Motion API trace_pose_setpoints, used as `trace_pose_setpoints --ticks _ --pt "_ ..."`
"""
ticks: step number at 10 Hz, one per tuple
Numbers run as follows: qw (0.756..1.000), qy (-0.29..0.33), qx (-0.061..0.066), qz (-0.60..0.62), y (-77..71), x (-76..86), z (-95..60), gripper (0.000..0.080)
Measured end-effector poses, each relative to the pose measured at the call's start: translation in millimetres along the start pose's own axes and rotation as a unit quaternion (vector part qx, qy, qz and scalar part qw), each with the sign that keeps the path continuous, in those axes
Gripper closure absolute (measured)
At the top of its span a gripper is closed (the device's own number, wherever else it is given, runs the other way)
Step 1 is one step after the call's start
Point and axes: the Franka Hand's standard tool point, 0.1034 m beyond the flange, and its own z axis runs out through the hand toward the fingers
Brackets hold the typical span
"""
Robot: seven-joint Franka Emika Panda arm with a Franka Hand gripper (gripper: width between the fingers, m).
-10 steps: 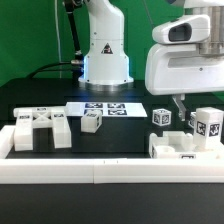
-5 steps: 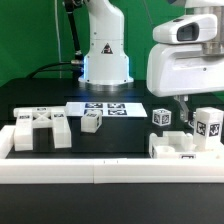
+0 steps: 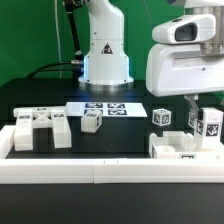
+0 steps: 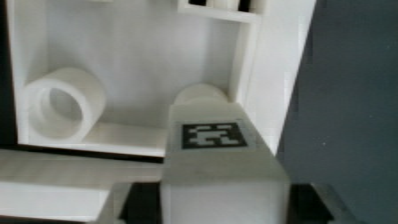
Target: Assemble chair
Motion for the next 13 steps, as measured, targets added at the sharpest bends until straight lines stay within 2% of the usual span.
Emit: trace_pose_setpoints --ticks 2,5,9,11,13 --pt "0.992 0.0 0.006 0.13 0.7 0.0 0.0 0.0511" --pt "0.956 -0.004 0.015 0.293 2.2 -0.1 1.1 0.0511" --pt "0.896 -0.005 0.014 0.444 2.1 0.4 1.5 0.0509" --pt "0.875 -0.006 0.014 0.483 2.0 0.2 1.6 0.0509" --pt "0.833 -0.008 0.013 0.552 1.3 0.0 1.8 0.0509"
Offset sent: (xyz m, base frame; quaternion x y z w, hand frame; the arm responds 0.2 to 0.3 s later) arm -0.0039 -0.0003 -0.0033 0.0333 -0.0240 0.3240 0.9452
